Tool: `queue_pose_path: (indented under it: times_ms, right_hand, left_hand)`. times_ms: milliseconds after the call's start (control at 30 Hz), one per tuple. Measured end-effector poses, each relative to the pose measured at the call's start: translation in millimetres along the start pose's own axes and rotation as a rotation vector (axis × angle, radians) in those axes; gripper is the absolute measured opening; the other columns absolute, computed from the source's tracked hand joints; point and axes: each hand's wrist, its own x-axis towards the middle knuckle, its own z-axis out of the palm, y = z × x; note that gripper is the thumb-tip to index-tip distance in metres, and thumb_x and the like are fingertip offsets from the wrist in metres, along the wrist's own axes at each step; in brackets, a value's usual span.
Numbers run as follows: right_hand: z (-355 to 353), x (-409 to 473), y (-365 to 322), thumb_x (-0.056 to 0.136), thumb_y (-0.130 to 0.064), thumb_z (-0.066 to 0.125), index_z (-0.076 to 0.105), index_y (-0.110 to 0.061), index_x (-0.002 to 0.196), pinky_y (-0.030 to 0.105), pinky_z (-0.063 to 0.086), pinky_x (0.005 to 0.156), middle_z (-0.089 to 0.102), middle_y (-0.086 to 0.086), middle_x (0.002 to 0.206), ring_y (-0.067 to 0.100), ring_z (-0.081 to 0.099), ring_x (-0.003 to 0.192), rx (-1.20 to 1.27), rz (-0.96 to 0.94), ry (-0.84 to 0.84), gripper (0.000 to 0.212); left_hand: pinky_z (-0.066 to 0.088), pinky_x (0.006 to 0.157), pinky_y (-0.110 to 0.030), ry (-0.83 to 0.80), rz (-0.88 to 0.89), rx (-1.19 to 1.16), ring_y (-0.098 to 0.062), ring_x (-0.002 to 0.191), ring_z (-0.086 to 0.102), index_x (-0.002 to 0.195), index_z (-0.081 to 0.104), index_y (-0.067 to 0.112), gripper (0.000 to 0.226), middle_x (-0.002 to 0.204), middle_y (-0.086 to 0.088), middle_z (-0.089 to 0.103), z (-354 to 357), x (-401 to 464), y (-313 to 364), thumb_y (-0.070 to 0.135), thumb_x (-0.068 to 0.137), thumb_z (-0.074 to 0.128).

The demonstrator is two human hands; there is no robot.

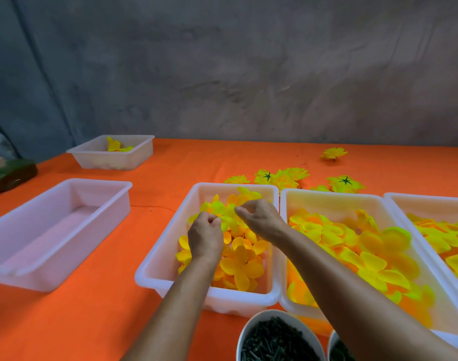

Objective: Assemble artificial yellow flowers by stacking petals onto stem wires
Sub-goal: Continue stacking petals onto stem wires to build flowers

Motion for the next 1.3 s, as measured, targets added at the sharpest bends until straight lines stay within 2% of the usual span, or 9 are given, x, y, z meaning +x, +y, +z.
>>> queue_pose_path:
  times_ms: [100, 200, 300, 400, 567, 833, 933, 1100, 1300]
  right_hand:
    - [-4, -1, -3, 0.090, -0.022, 0.062, 0.054, 0.008, 0.124, 0.044, 0.047, 0.089, 0.061, 0.020, 0.118, 0.030, 0.059, 0.108, 0.242, 0.068, -0.077, 0.046]
    - [-9, -2, -3, 0.084, 0.000, 0.065, 0.059, 0.010, 0.112, 0.032, 0.044, 0.066, 0.060, 0.016, 0.092, 0.022, 0.055, 0.080, 0.476, 0.097, -0.073, 0.030]
    - [-11, -5, -1, 0.076, 0.007, 0.070, 0.064, -0.001, 0.096, 0.021, 0.044, 0.053, 0.061, 0.011, 0.077, 0.017, 0.056, 0.062, 0.627, 0.145, -0.017, 0.022]
    - [-9, -8, 0, 0.072, 0.006, 0.074, 0.064, 0.001, 0.084, 0.018, 0.041, 0.044, 0.057, 0.010, 0.066, 0.013, 0.052, 0.050, 0.607, 0.128, -0.025, 0.017]
    - [-7, -7, 2, 0.068, -0.002, 0.080, 0.063, 0.014, 0.088, 0.026, 0.039, 0.052, 0.055, 0.015, 0.071, 0.022, 0.053, 0.064, 0.522, 0.120, -0.026, 0.031]
    - [-6, -3, 4, 0.077, -0.003, 0.074, 0.064, -0.013, 0.066, 0.025, 0.048, 0.050, 0.062, 0.007, 0.064, 0.017, 0.059, 0.055, 0.546, 0.126, 0.009, 0.018]
    - [-10, -5, 6, 0.075, -0.004, 0.076, 0.062, -0.015, 0.065, 0.026, 0.043, 0.054, 0.059, 0.006, 0.064, 0.019, 0.055, 0.058, 0.457, 0.106, 0.046, 0.020]
    - [-36, -14, 8, 0.079, -0.011, 0.073, 0.069, -0.003, 0.097, 0.025, 0.045, 0.062, 0.065, 0.009, 0.081, 0.017, 0.059, 0.071, 0.423, 0.106, 0.106, 0.020]
    - [-98, -51, 41, 0.085, -0.002, 0.063, 0.068, -0.008, 0.087, 0.015, 0.042, 0.048, 0.062, 0.003, 0.066, 0.009, 0.057, 0.056, 0.424, 0.147, 0.184, 0.009]
  left_hand:
    - [0.052, 0.075, -0.043, -0.082, 0.065, -0.109, -0.032, 0.079, 0.059, 0.084, 0.058, 0.008, 0.009, 0.080, -0.013, 0.062, 1, -2, 2, 0.010, 0.092, 0.054]
    - [0.049, 0.070, -0.041, -0.152, 0.144, -0.139, -0.021, 0.071, 0.049, 0.078, 0.052, 0.014, 0.016, 0.071, -0.002, 0.053, 2, -6, 5, 0.006, 0.092, 0.053]
    - [0.048, 0.065, -0.036, -0.147, 0.139, -0.175, -0.019, 0.068, 0.051, 0.085, 0.058, 0.010, 0.007, 0.075, -0.006, 0.060, 3, -5, 5, 0.004, 0.089, 0.056]
    - [0.041, 0.056, -0.030, -0.123, 0.088, -0.253, -0.016, 0.060, 0.044, 0.080, 0.062, 0.003, 0.009, 0.065, -0.004, 0.055, 3, -4, 5, 0.010, 0.085, 0.062]
    - [0.045, 0.064, -0.038, -0.088, 0.072, -0.346, -0.019, 0.068, 0.047, 0.078, 0.064, -0.005, 0.016, 0.070, -0.014, 0.058, 0, -2, 0, 0.010, 0.083, 0.068]
    - [0.049, 0.050, -0.027, -0.045, 0.041, -0.315, -0.010, 0.040, 0.054, 0.073, 0.061, 0.012, 0.016, 0.062, -0.009, 0.060, -3, -2, 0, 0.001, 0.083, 0.066]
    - [0.049, 0.053, -0.030, -0.088, 0.058, -0.289, -0.020, 0.050, 0.056, 0.067, 0.056, 0.014, 0.022, 0.064, -0.011, 0.059, -3, -3, 2, 0.001, 0.082, 0.066]
    - [0.051, 0.066, -0.042, -0.147, 0.091, -0.076, -0.022, 0.066, 0.051, 0.065, 0.055, 0.013, 0.020, 0.069, -0.014, 0.060, -1, -4, 2, -0.002, 0.075, 0.065]
    - [0.046, 0.064, -0.033, -0.292, 0.119, 0.253, -0.025, 0.065, 0.056, 0.090, 0.063, 0.006, 0.019, 0.070, -0.013, 0.062, 4, -7, 0, 0.002, 0.072, 0.068]
